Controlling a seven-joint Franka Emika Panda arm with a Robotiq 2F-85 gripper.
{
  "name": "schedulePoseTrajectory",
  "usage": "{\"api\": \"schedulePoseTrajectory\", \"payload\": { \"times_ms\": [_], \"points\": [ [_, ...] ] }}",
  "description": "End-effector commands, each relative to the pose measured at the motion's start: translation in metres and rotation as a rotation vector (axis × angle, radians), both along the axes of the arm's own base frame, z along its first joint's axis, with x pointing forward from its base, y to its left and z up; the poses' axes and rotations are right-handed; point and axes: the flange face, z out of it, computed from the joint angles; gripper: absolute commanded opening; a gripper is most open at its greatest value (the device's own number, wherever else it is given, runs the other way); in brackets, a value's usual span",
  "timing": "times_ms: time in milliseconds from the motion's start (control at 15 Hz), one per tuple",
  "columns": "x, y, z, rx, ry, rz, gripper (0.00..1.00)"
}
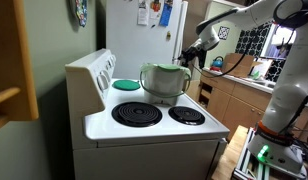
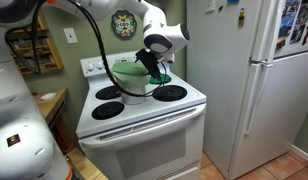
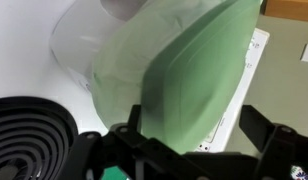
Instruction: Open the lid of the bin on the stove
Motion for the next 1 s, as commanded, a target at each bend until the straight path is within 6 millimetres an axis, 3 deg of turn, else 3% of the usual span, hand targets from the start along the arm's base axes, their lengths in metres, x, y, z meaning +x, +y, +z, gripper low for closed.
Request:
{"api": "schedulePoseTrajectory", "payload": {
  "times_ms": [0,933],
  "points": [
    [0.0008,-0.0013,-0.0028,-0.011,0.033,-0.016,1.0],
    [0.0017,0.0037,-0.0024,0.009,0.052,-0.011,1.0]
  ]
}}
